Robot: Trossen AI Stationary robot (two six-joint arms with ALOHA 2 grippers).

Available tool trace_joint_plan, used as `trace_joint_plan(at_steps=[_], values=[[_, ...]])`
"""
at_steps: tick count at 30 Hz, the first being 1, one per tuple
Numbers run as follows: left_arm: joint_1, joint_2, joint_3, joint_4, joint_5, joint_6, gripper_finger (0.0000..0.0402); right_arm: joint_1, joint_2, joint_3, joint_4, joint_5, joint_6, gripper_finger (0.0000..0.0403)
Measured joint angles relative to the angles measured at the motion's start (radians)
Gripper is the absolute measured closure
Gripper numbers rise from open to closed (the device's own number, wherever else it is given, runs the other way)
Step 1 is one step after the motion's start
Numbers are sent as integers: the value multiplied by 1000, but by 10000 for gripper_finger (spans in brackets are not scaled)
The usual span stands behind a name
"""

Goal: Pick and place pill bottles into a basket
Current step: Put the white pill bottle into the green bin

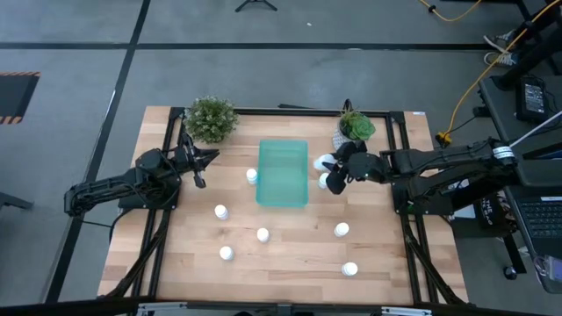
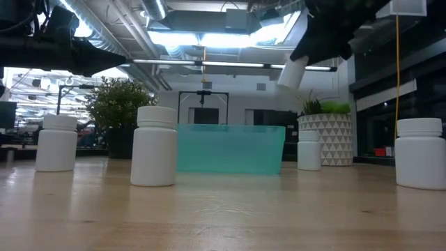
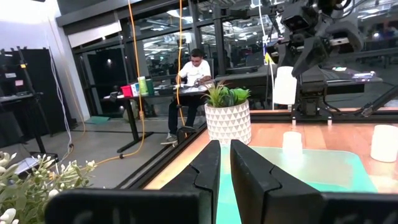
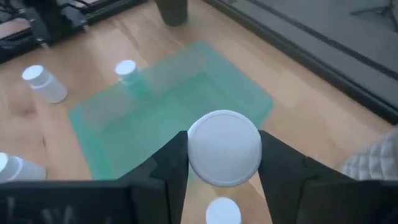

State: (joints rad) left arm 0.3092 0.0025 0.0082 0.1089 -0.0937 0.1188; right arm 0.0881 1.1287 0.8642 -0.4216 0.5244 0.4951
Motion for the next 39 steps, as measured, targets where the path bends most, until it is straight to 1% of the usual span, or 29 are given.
trace_joint_plan(at_steps=[3,9,14,17,21,26,32,35,39], values=[[0,0,0,-1,1,0,368,-6,12,0,47,-24,-76,248],[0,0,0,-7,2,0,368,-61,69,0,138,-119,-201,248],[0,0,0,-8,2,0,368,-133,140,0,241,-278,-338,248],[0,0,0,-8,1,-1,368,-173,171,0,287,-317,-395,248],[0,0,0,-16,-1,-1,368,-228,188,0,278,-319,-450,248],[0,0,0,-33,-2,-1,368,-285,188,0,282,-414,-510,248],[0,0,0,-40,-2,-1,368,-341,188,1,290,-479,-558,248],[0,0,0,-44,-1,-1,368,-360,191,38,255,-497,-580,248],[0,0,0,-56,-1,-1,368,-376,226,128,181,-498,-608,248]])
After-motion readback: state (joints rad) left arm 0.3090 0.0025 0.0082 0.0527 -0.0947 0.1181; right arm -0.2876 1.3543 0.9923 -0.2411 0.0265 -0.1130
